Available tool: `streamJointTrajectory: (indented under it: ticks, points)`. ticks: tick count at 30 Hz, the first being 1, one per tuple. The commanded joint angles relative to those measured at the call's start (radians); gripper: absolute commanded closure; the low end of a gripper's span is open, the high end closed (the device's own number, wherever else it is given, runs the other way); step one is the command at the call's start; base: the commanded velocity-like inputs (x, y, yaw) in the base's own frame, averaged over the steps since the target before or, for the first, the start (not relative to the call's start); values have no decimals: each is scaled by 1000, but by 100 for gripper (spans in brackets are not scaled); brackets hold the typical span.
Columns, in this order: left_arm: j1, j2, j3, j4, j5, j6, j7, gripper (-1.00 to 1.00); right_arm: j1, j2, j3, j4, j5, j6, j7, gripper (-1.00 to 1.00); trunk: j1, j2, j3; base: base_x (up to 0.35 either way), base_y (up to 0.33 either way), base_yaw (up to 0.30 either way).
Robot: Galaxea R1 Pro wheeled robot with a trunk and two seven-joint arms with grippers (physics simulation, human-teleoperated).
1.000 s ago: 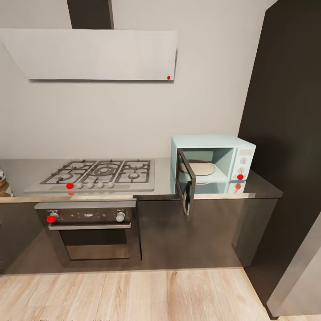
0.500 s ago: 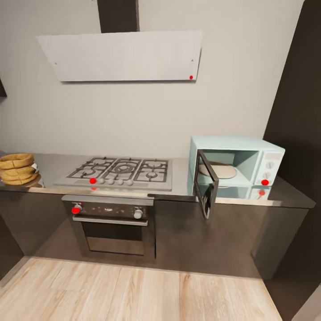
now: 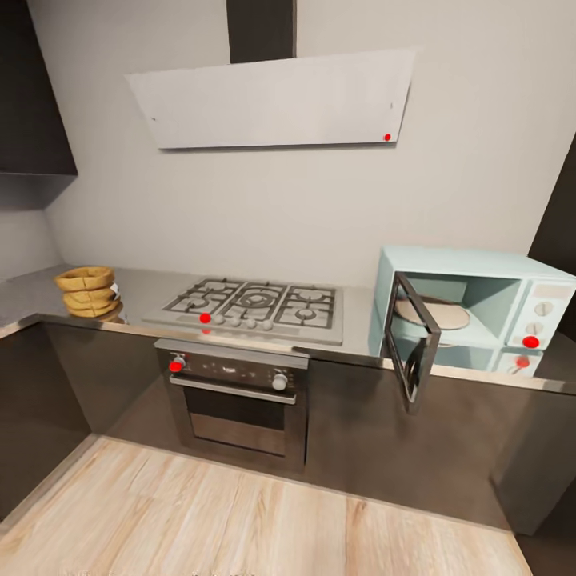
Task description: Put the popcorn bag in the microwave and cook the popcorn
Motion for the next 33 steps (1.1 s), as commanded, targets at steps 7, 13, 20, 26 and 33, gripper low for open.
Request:
streamJointTrajectory:
  ticks: [7,13,20,26,33]
  points:
    - [0,0,2,0,5,-2,1,-100,-1,-1,-9,3,8,-6,2,-100,0,-1,-1,0,0,272]
    - [0,0,2,0,5,-2,1,-100,-1,-1,-9,3,8,-6,2,-100,0,-1,-1,0,0,272]
    - [0,0,2,0,5,-2,1,-100,-1,-1,-9,3,8,-6,2,-100,0,-1,-1,0,0,272]
    - [0,1,1,0,6,-2,0,-100,-2,-1,-9,3,8,-6,2,-100,0,-1,-1,0,0,272]
    - [0,0,1,-1,6,-2,0,-100,0,-1,-9,3,8,-5,2,-100,0,-1,-1,0,0,272]
